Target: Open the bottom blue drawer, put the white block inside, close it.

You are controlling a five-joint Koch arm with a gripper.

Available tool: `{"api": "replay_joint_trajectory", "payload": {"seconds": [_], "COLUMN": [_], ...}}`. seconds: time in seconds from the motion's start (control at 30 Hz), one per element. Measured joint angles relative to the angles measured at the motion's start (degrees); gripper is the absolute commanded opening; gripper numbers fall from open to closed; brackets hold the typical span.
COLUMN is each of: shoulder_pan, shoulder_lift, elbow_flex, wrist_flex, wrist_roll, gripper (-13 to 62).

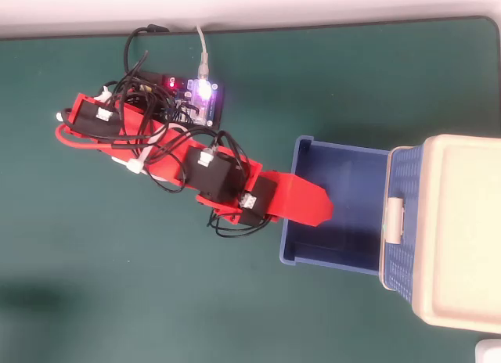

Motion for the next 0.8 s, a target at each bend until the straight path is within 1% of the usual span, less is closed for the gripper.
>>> {"api": "replay_joint_trajectory", "payload": {"seconds": [0.07,0.13,0.27,0.53,0.8], "shoulder_pan": [0.00,-0.09,0.62,0.53,0.53], "shoulder_lift": [2.37,5.19,5.10,-5.80,-14.41], "elbow_flex": [-0.09,-0.18,-0.09,-1.58,-9.84], "wrist_flex": [5.19,14.33,25.05,25.66,26.81], "wrist_roll": [-0.62,-3.69,-10.63,-11.34,-11.34], "gripper": [32.8,33.2,33.2,33.2,33.2]}}
